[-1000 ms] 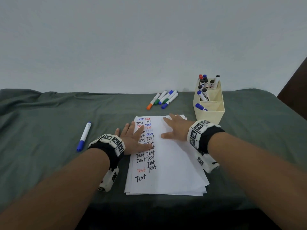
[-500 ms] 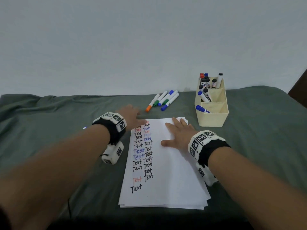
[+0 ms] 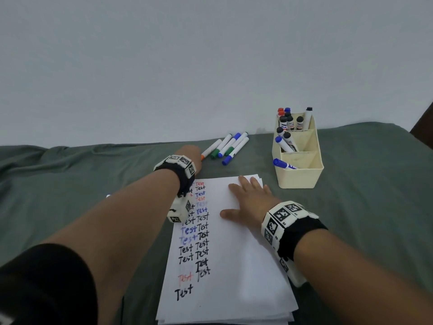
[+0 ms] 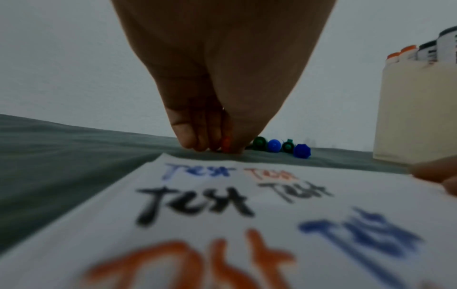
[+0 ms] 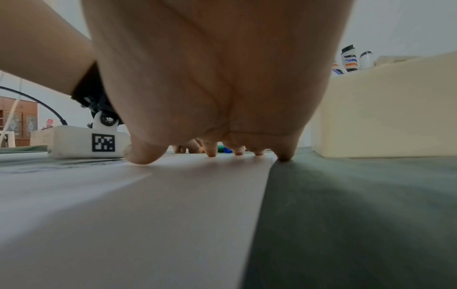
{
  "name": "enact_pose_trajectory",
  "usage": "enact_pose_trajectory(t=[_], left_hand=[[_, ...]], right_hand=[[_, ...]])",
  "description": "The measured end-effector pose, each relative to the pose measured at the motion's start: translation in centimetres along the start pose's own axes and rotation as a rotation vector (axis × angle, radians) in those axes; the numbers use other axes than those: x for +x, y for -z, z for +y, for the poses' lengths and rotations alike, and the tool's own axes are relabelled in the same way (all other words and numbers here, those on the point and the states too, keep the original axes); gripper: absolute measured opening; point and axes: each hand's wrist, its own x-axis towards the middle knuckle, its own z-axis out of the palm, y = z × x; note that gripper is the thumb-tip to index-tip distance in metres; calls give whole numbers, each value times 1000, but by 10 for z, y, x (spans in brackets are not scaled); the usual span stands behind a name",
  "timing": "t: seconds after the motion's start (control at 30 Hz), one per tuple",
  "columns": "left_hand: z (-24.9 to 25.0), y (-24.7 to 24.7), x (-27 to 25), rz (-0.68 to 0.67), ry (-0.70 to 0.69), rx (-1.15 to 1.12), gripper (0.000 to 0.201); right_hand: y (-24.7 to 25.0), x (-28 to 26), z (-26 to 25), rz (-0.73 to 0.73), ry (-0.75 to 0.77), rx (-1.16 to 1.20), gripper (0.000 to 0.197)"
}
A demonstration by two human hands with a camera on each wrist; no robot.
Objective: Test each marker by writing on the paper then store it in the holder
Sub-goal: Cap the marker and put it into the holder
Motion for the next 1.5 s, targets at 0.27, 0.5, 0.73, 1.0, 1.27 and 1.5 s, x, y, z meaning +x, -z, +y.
enact_pose_trajectory(t=[0.27,0.5,0.73,1.0,1.27,1.5], left_hand=[[-61,6,-59,184,-42,-187,15],[-40,-4,-145,246,-466,-272,12],[2,-9,-177,261,-411,-327,28],[-28,-16,-162,98,-221,-451,64],[-97,-25,-147,94,-30,-294,29],[-100,-19,-130,88,-136,-212,30]], right_hand=[[5,-2,-2,117,7,-2,88],[18,-13,-10,366,83,-95,67],[38,-33,-28,211,92,-10,24],[41,-40,-31,185,85,-12,27],[36,-33,-26,183,76,5,27],[36,-35,-26,182,82,27,28]])
